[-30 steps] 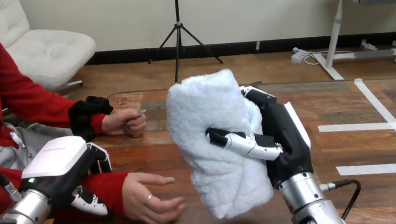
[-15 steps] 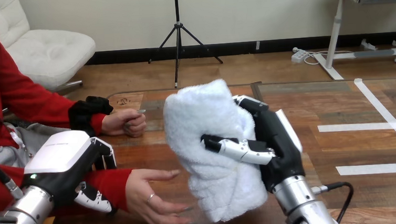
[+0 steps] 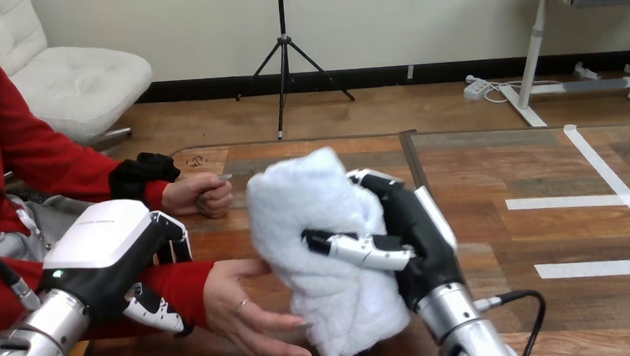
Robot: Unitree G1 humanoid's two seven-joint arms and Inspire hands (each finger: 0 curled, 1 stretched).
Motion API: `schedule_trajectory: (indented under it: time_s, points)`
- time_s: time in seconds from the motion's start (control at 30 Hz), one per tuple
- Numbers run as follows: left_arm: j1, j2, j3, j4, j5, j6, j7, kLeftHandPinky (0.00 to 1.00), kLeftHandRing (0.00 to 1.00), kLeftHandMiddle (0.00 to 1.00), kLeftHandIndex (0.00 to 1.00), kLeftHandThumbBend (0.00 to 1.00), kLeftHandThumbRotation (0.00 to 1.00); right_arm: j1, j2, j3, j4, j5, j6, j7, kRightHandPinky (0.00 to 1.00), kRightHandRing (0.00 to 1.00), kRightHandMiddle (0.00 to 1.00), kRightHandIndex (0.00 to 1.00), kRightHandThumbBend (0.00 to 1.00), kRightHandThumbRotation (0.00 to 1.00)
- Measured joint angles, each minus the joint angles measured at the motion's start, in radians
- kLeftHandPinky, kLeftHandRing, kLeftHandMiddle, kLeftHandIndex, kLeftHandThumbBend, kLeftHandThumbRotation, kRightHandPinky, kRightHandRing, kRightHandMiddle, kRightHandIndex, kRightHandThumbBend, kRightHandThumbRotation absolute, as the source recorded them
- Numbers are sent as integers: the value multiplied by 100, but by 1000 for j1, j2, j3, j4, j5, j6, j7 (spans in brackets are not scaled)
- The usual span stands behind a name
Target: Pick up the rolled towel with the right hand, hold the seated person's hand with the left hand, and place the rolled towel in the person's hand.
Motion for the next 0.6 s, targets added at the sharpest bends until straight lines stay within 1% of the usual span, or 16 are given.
schedule_trajectory:
  time_s: [0.27, 0.6]
  points:
    - [6, -2, 8, -19, -4, 8, -20, 28, 31, 36, 36, 87, 0, -60, 8, -3, 165, -34, -78, -27, 36, 41, 48, 47, 74, 0]
    - [11, -9, 20, -44, -16, 18, -36, 28, 31, 36, 36, 87, 0, -116, 19, -6, 300, -64, -134, -53, 35, 40, 48, 47, 75, 0]
